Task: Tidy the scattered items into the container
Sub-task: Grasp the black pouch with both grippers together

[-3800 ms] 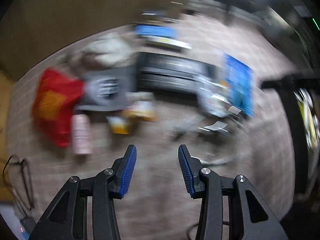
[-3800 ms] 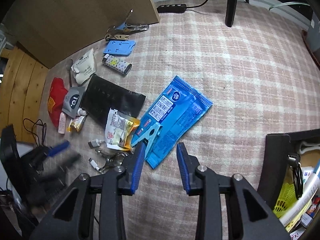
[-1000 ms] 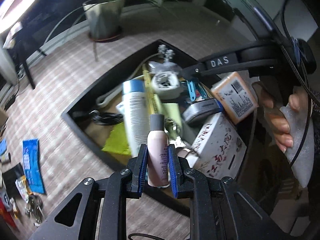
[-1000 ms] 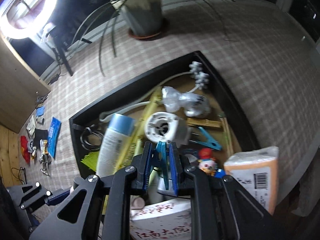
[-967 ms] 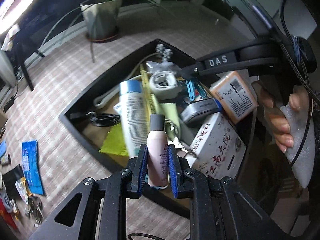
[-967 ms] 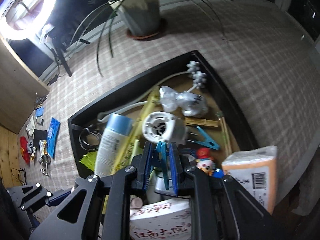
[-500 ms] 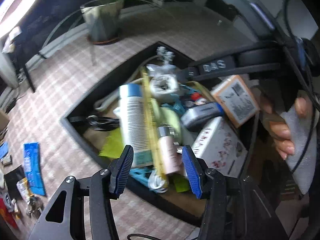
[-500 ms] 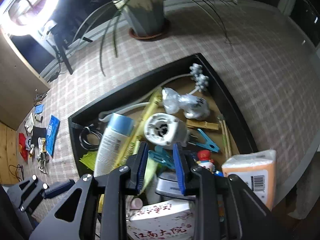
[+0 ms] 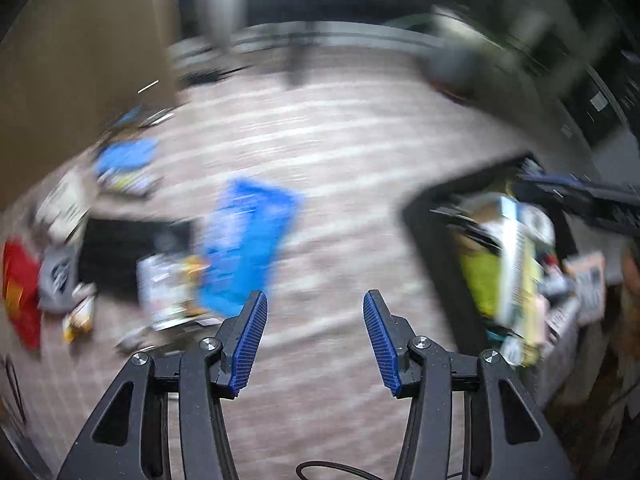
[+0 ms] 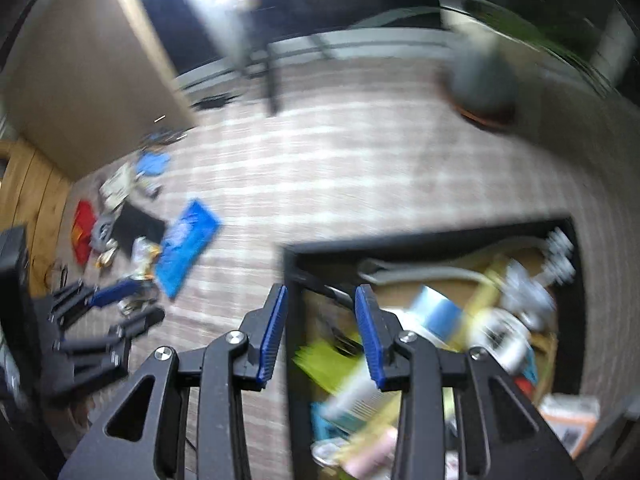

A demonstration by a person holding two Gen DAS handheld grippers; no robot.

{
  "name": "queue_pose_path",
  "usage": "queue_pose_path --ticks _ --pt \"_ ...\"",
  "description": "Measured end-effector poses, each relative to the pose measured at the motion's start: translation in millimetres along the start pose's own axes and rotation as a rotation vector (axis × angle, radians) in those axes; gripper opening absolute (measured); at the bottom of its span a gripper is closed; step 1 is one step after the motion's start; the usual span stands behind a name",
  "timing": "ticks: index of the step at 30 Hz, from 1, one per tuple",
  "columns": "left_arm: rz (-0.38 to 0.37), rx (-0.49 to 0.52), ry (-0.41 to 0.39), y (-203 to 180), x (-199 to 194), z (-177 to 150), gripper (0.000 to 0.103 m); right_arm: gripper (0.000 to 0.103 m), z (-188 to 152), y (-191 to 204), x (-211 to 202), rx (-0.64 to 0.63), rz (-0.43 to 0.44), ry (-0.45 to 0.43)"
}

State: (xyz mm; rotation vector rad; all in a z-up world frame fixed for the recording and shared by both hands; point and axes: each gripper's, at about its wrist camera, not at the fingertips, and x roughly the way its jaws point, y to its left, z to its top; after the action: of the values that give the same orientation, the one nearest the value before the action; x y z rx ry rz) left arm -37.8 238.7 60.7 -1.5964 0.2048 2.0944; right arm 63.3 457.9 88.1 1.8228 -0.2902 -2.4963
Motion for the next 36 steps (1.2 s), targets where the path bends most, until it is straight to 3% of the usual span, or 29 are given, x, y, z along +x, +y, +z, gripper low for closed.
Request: queue_pose_path --ticks 6,9,15,25,36 --pt "0.053 -0.243 -0.021 95 -2 -5 0.046 0.035 37 92 45 -0.190 0.061 0.059" --pt "0.066 -0.331 -0.021 125 3 -8 0.044 0.035 54 134 73 -0.260 0.105 0.106" --pt "0.005 -0.495 0.017 164 26 -18 0.037 0.035 75 185 126 -0.316 0.163 0.183" --pt "-0.040 -0.546 0.038 173 53 -5 0.035 0.034 94 228 185 -0.331 0.232 0.274" --pt "-0.043 -0.507 0.001 172 60 20 0.035 0.033 94 221 203 -0.240 0.300 0.337"
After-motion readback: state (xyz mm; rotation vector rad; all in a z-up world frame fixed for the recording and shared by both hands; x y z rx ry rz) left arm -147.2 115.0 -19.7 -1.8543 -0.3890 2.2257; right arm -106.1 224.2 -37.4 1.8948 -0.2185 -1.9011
